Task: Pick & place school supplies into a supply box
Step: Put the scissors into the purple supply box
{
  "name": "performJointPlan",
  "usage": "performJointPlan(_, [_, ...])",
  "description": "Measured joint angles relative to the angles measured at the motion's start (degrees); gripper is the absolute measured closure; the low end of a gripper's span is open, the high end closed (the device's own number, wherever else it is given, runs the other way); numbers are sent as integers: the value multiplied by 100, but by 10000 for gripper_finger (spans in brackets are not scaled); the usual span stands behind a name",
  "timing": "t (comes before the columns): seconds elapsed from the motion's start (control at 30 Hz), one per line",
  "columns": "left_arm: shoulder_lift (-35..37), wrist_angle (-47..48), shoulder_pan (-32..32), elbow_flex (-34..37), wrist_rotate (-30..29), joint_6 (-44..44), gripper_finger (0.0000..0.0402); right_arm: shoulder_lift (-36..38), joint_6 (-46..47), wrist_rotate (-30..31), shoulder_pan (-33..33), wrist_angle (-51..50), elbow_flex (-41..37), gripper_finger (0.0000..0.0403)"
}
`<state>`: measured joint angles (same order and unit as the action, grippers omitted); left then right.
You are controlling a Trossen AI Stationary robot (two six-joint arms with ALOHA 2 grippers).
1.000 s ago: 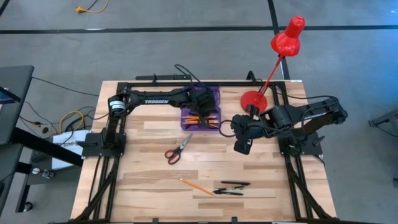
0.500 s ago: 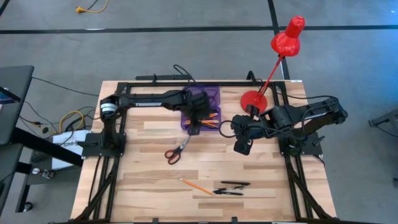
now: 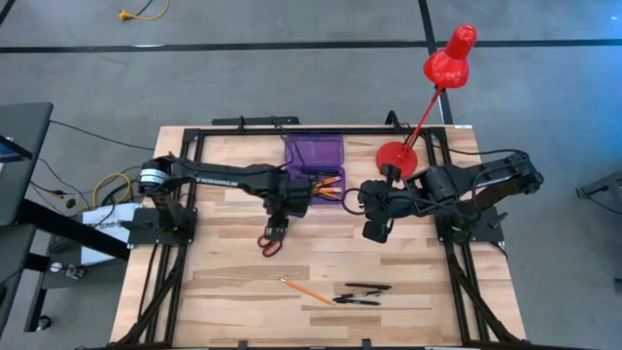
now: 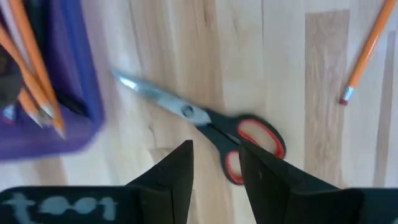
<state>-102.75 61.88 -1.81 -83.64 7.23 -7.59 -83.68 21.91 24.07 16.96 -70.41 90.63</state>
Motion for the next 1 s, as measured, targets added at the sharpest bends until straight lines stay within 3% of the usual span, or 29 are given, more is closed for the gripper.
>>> performJointPlan(0.2, [953,-1075,319,1385,-87,878,286,0,-10,7,64,2,0,283])
performJointPlan(0.4, [1861,-1798,801,2537,-707,1824,286,0,-352,14,10,189,0,283])
performJointPlan(0.57, [1999,-2371,1295,3066,-715,2525,286,0,-575,10,-150,384,0,283])
performJointPlan(0.7, [1999,-2998,1682,3355,-1092,2834,286,0,-594,9,-279,380,0,283])
performJointPlan(0.83, [1998,-3166,1805,3635,-1514,3314,286,0,-596,8,-328,371,0,283])
performJointPlan(1.0, [1987,-3590,1801,3910,-1548,3701,286,0,-606,6,-322,365,0,283])
